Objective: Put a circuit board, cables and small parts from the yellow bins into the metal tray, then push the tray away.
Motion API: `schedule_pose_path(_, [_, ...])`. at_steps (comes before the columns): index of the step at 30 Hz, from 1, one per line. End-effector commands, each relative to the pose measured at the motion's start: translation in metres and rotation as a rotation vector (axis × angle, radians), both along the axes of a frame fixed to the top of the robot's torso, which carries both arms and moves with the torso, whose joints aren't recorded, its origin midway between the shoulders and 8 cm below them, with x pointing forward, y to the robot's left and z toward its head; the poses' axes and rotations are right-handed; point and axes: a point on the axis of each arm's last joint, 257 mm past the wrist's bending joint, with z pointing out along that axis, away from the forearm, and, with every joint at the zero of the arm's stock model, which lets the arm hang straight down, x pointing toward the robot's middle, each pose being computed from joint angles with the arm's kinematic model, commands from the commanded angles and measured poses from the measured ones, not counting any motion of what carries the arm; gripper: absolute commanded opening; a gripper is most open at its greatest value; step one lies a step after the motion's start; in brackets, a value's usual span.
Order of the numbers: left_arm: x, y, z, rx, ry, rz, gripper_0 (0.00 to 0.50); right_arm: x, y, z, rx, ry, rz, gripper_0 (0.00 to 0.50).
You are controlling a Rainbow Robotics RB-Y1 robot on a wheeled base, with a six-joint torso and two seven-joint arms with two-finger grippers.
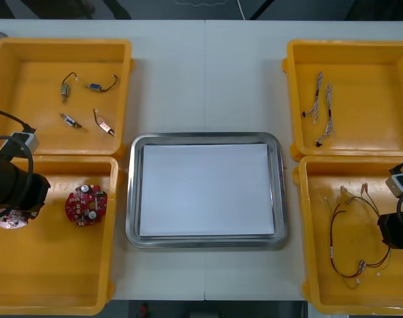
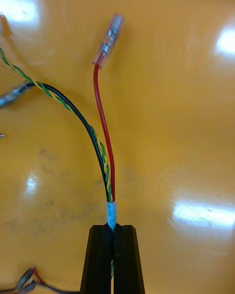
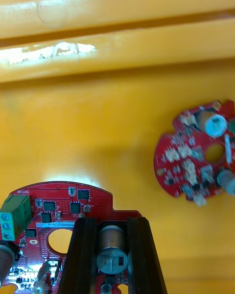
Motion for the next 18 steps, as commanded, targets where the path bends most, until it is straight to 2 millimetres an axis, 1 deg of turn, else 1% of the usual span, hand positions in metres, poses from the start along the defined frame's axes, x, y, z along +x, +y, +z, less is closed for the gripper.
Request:
schedule_pose_path(1, [0.001, -0.004, 0.037, 0.052, -0.04, -0.053, 0.0, 0.002, -0.01, 0.051, -0.063, -0.048, 0.036, 0.0])
schedule_pose_path(2, [0.004, -0.011, 0.042, 0.046, -0.053, -0.072, 0.003, 0.0, -0.01, 0.059, -0.073, -0.049, 0.041, 0.0])
schedule_pose_path(3, [0.007, -0.015, 0.046, 0.044, -0.063, -0.082, 0.002, -0.001, -0.009, 0.063, -0.077, -0.047, 0.044, 0.0])
schedule_pose_path(5, [0.016, -0.031, 0.058, 0.038, -0.094, -0.119, 0.001, -0.002, -0.007, 0.08, -0.095, -0.05, 0.057, 0.0])
schedule_pose_path(6, [0.018, -0.035, 0.061, 0.039, -0.103, -0.129, 0.002, -0.003, -0.006, 0.085, -0.101, -0.051, 0.062, 0.0])
schedule_pose_path(8, [0.024, -0.052, 0.066, 0.034, -0.119, -0.151, 0.002, -0.006, -0.002, 0.1, -0.12, -0.048, 0.078, 0.0])
schedule_pose_path(9, [0.024, -0.057, 0.067, 0.03, -0.121, -0.154, 0.0, -0.006, -0.002, 0.104, -0.123, -0.048, 0.081, 0.0])
schedule_pose_path(11, [0.029, -0.076, 0.069, 0.02, -0.125, -0.168, 0.002, -0.009, 0.003, 0.118, -0.136, -0.046, 0.102, 0.0])
schedule_pose_path(12, [0.029, -0.08, 0.069, 0.019, -0.124, -0.172, 0.002, -0.01, 0.005, 0.122, -0.138, -0.046, 0.108, 0.0])
schedule_pose_path(14, [0.031, -0.102, 0.069, 0.005, -0.125, -0.189, 0.001, -0.016, 0.012, 0.134, -0.141, -0.035, 0.134, 0.0])
schedule_pose_path(15, [0.032, -0.107, 0.069, 0.0, -0.125, -0.192, 0.001, -0.017, 0.013, 0.138, -0.142, -0.035, 0.138, 0.0])
schedule_pose_path(17, [0.033, -0.13, 0.07, -0.016, -0.128, -0.209, 0.003, -0.022, 0.018, 0.15, -0.145, -0.03, 0.162, 0.0])
schedule_pose_path(18, [0.032, -0.135, 0.07, -0.022, -0.127, -0.211, 0.001, -0.023, 0.02, 0.153, -0.146, -0.031, 0.168, 0.0])
